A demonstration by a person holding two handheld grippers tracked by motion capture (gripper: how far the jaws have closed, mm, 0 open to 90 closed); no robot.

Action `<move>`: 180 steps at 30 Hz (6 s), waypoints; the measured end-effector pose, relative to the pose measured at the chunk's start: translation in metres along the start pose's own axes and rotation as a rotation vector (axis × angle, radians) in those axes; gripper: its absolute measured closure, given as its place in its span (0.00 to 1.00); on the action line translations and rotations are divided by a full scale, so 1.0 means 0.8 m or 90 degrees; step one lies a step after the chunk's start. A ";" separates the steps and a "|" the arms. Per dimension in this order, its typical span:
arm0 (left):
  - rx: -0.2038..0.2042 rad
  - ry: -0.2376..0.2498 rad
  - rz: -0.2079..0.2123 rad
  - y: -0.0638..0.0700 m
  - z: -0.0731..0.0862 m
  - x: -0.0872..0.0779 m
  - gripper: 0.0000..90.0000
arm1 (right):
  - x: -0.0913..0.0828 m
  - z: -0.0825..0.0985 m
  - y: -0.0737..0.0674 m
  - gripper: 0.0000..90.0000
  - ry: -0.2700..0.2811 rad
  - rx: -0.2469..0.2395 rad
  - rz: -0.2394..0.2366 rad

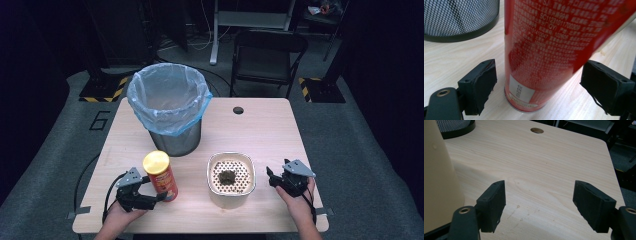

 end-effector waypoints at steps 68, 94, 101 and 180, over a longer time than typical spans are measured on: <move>0.084 0.011 -0.051 0.057 -0.272 -0.116 0.26 | 0.010 0.035 0.014 0.29 -0.072 -0.022 -0.021; 0.054 0.031 -0.121 0.011 -0.386 -0.101 0.26 | 0.011 0.035 0.017 0.29 -0.083 -0.006 -0.028; 0.033 0.046 -0.149 -0.016 -0.399 -0.089 0.26 | 0.012 0.036 0.020 0.29 -0.084 0.000 -0.026; 0.002 0.023 -0.088 -0.011 -0.188 -0.107 0.36 | 0.017 0.040 0.010 0.30 -0.100 -0.028 -0.048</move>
Point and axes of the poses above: each handheld gripper's, and its own axes: x roughly forward along the jaws, z roughly out of its underside, y roughly to its right, the point moved 3 cm from there along x, roughly forward along the jaws, and after that the axes turned 14 degrees about z, right-handed, at the moved point
